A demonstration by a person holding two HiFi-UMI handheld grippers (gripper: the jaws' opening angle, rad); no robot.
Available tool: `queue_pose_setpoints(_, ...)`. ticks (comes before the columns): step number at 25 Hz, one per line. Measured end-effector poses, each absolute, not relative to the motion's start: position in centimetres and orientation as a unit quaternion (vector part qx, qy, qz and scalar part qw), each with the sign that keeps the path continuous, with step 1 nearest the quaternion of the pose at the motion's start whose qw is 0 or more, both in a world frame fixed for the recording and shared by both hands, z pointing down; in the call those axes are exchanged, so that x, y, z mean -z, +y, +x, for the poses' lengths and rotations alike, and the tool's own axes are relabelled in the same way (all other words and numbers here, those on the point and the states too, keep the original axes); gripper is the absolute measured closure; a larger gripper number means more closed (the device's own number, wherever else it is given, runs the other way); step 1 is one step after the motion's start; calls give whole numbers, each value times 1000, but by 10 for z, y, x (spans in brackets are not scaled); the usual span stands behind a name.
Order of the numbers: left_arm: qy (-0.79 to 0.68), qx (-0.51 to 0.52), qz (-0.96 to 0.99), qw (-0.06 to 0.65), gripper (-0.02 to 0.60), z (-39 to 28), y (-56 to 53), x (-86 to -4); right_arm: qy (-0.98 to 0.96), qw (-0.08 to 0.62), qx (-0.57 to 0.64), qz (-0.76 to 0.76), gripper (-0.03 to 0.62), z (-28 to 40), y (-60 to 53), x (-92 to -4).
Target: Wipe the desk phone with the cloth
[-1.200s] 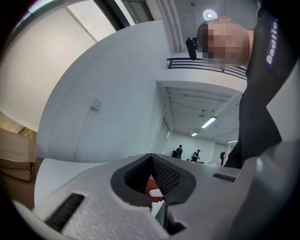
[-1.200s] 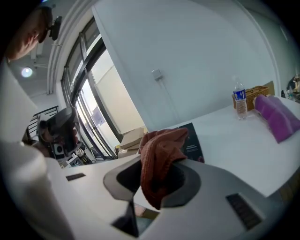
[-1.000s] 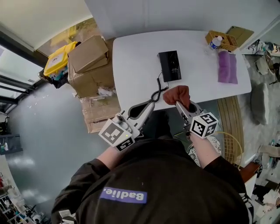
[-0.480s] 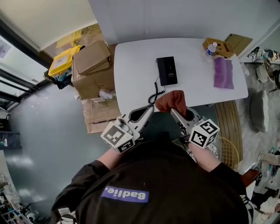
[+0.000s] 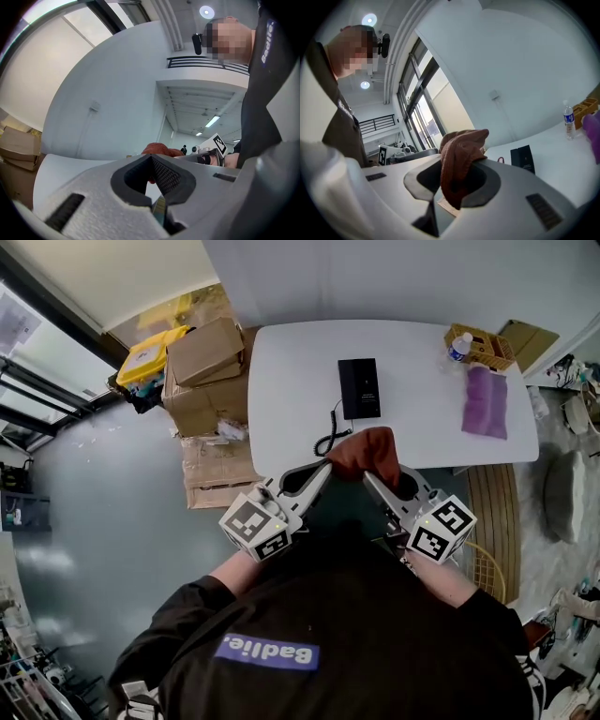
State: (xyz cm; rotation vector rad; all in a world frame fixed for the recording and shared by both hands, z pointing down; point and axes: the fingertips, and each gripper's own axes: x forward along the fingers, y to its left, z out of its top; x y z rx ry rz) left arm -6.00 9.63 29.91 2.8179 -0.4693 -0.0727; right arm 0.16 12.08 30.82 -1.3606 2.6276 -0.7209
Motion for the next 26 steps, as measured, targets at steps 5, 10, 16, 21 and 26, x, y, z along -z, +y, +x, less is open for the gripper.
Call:
queue_pose_setpoints(5, -172, 18, 976, 132, 575, -56, 101, -299, 866, 49, 237, -437, 500, 5, 124, -314)
queue_pose_setpoints(10, -173, 16, 977, 124, 575, -56, 103, -301, 867, 52, 241, -433, 500, 6, 124, -316)
queue_pose_setpoints(16, -180, 17, 975, 127, 575, -58, 102, -301, 868, 51, 243, -431, 500, 7, 123, -316)
queue_pose_setpoints(21, -184, 17, 974, 129, 575, -60, 103, -301, 868, 52, 244, -429, 500, 4, 124, -317)
queue_pose_setpoints(26, -185, 19, 974, 131, 575, -60, 102, -299, 867, 51, 247, -430, 500, 3, 124, -317)
